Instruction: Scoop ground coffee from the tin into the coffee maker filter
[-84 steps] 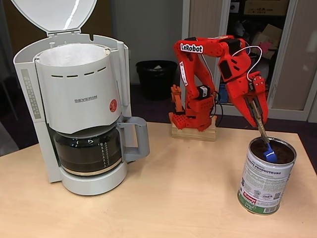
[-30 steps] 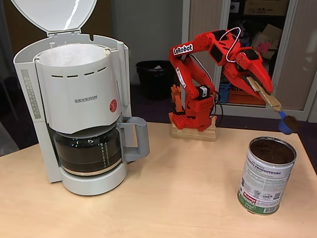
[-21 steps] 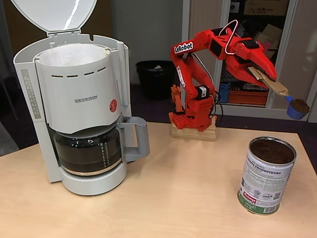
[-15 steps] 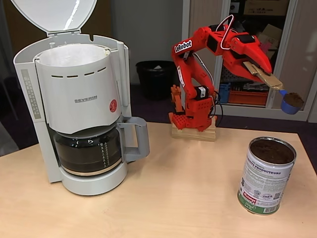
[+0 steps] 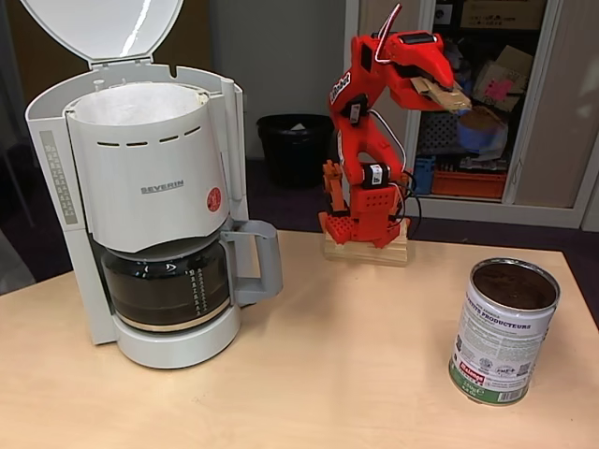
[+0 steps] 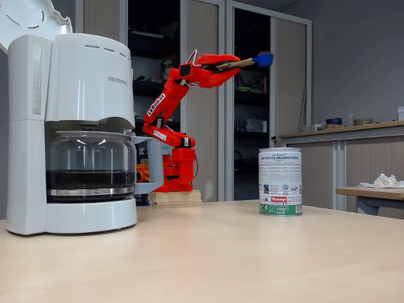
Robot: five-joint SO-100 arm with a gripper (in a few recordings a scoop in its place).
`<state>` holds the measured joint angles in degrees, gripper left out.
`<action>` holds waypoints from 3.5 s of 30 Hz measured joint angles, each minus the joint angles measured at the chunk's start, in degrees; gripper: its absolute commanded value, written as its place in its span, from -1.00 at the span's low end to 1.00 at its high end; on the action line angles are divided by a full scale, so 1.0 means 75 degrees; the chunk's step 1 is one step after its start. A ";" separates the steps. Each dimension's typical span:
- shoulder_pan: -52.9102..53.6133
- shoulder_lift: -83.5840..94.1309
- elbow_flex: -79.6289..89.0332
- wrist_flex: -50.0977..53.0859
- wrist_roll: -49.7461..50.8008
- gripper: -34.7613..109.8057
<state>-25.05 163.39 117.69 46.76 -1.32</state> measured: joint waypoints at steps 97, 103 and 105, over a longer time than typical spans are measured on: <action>0.8367 -0.4113 -0.5602 0.2309 0.4793 -0.52; 0.8508 -0.3844 -0.5191 0.2180 0.5941 -0.52; 0.8508 -0.3785 -0.5168 0.2180 0.6270 -0.52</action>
<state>38.76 135.00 78.93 63.11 45.70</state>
